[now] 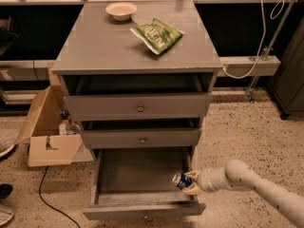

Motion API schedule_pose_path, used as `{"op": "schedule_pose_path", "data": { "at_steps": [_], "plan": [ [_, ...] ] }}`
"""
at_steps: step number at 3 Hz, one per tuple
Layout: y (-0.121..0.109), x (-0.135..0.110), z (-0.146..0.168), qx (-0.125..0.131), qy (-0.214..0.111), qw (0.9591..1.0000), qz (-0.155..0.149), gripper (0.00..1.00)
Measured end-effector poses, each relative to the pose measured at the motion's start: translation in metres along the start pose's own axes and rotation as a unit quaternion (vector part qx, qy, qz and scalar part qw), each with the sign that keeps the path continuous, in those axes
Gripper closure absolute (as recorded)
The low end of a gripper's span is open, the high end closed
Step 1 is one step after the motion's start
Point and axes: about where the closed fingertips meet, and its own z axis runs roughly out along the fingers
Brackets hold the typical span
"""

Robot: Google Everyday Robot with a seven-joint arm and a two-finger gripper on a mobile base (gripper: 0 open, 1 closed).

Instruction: Pick pepsi can from bottom drawer and place on counter

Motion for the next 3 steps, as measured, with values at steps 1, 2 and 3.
{"op": "schedule_pose_path", "data": {
  "at_steps": [1,2,3],
  "plan": [
    [0.005,-0.027,-0.017,0.005,-0.009,0.9993,-0.035,1.0],
    [0.021,-0.086,-0.051,0.005,-0.021,0.9933,-0.114,1.0],
    [0.037,-0.165,-0.089,0.005,-0.022,0.979,-0.203,1.0]
  ]
}}
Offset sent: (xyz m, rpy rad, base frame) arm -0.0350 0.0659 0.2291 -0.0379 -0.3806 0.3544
